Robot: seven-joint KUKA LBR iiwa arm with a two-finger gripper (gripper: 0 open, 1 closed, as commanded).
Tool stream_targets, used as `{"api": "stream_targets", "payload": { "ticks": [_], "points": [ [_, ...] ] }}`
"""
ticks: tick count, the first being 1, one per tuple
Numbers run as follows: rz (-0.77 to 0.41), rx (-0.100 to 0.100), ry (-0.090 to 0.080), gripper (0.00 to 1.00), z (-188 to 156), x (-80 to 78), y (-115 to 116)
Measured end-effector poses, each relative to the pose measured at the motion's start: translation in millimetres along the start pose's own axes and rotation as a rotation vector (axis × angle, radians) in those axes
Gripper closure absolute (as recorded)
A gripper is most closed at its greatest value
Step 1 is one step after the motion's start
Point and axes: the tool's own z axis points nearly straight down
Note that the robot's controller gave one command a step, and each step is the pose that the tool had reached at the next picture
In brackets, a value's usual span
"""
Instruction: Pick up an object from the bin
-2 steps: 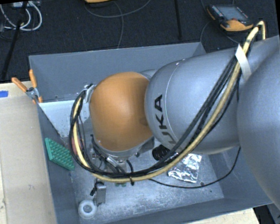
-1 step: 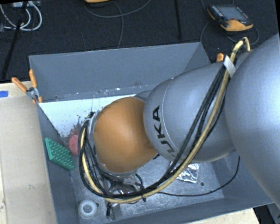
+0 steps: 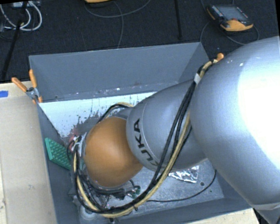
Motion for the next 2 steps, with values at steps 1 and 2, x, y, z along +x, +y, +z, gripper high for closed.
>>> {"api": "stream_targets", "payload": {
  "ticks": [1, 2],
  "points": [
    [0.005, -0.001, -0.004, 1.00, -1.9, -1.0, 0.0],
    [0.010, 0.004, -0.014, 1.00, -180.1, 8.7, -14.9]
  ]
}}
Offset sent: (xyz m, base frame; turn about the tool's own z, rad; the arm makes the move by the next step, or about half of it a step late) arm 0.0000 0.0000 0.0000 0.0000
